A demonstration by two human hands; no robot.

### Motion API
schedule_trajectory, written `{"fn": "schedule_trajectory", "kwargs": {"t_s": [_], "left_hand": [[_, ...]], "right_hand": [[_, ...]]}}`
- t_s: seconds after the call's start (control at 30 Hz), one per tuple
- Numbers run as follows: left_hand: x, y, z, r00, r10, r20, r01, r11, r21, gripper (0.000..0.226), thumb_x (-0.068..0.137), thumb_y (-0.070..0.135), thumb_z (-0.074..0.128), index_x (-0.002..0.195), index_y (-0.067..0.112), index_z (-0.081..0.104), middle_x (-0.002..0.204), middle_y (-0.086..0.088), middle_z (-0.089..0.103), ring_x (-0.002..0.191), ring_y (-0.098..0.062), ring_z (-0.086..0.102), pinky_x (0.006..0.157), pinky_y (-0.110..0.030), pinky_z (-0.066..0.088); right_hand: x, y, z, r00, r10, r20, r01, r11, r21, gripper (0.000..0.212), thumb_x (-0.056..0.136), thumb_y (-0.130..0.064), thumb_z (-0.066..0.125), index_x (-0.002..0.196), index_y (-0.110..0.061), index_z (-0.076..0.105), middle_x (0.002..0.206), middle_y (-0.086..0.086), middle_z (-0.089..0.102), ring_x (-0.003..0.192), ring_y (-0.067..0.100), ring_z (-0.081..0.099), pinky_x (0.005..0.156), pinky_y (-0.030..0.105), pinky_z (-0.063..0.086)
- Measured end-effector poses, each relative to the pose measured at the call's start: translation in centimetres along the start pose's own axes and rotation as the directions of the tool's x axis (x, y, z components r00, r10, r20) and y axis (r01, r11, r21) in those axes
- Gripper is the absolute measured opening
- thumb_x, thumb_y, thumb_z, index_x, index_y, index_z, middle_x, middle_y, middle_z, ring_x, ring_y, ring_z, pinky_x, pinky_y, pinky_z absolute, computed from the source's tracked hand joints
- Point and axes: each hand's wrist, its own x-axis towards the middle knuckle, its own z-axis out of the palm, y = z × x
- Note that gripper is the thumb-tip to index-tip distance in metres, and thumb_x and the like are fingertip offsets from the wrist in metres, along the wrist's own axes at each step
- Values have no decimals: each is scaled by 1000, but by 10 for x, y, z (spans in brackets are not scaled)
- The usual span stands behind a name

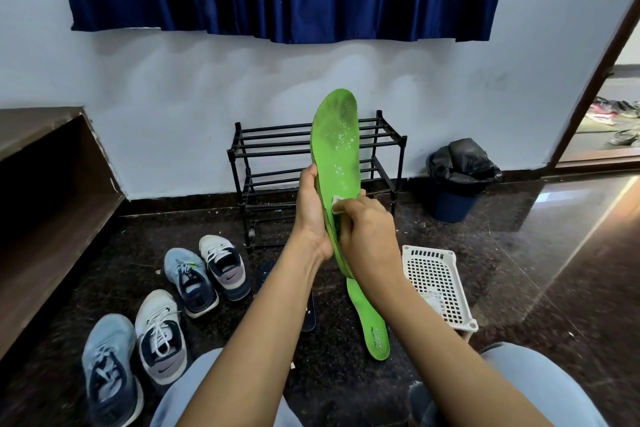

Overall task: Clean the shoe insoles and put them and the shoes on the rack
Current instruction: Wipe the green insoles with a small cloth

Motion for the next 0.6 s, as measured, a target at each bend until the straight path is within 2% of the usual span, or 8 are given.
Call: {"fn": "schedule_trajectory", "kwargs": {"t_s": [0.07, 0.2, 0.33, 0.43, 0.5, 0.6], "left_hand": [[-1, 0, 1, 1000, 4, 0, -4, 1000, 8, 62, 96, 53, 30, 76, 10, 69, 69, -11, 66, 67, -23, 61, 63, -27, 50], [-4, -1, 6, 1000, 7, 12, -7, 1000, 8, 56, 97, 54, 29, 74, 15, 63, 65, -2, 62, 57, -16, 58, 57, -24, 45], [-2, 0, 6, 1000, 7, 29, -8, 1000, 17, 56, 95, 55, 28, 75, 14, 61, 71, -5, 58, 61, -18, 55, 57, -26, 43], [2, 1, 3, 1000, -7, 25, 6, 1000, 31, 73, 95, 65, 21, 82, 9, 66, 74, -12, 63, 69, -23, 60, 65, -28, 49], [2, 1, 2, 999, -14, 40, 13, 999, 36, 83, 91, 74, 16, 86, 10, 68, 75, -11, 65, 68, -21, 62, 66, -29, 51], [-3, -4, 5, 997, -17, 77, 12, 998, 57, 84, 88, 78, 16, 90, 14, 70, 78, -8, 69, 65, -18, 66, 64, -27, 52]], "right_hand": [[1, -2, 0, 1000, -6, 23, 7, 1000, -24, 18, 74, 3, 53, 80, -1, 70, 75, 16, 63, 73, 34, 57, 59, 35, 49], [13, -1, -7, 1000, -17, 8, 18, 994, -111, 11, 68, 9, 63, 75, 2, 67, 69, 16, 59, 69, 34, 56, 45, 39, 49], [10, 0, -7, 999, -21, 27, 25, 986, -164, 13, 66, 12, 66, 75, 2, 67, 67, 15, 58, 66, 33, 55, 44, 36, 48], [2, -1, -4, 999, -6, 48, 13, 989, -150, 17, 61, 15, 68, 70, 0, 68, 64, 14, 60, 62, 32, 55, 47, 31, 46], [3, -1, -4, 998, -7, 64, 15, 991, -136, 15, 64, 13, 66, 70, 0, 68, 66, 14, 60, 65, 32, 56, 48, 33, 49], [17, 2, -9, 999, 0, 46, 7, 989, -145, 11, 69, 10, 61, 72, 1, 67, 67, 14, 60, 68, 32, 55, 49, 37, 49]]}}
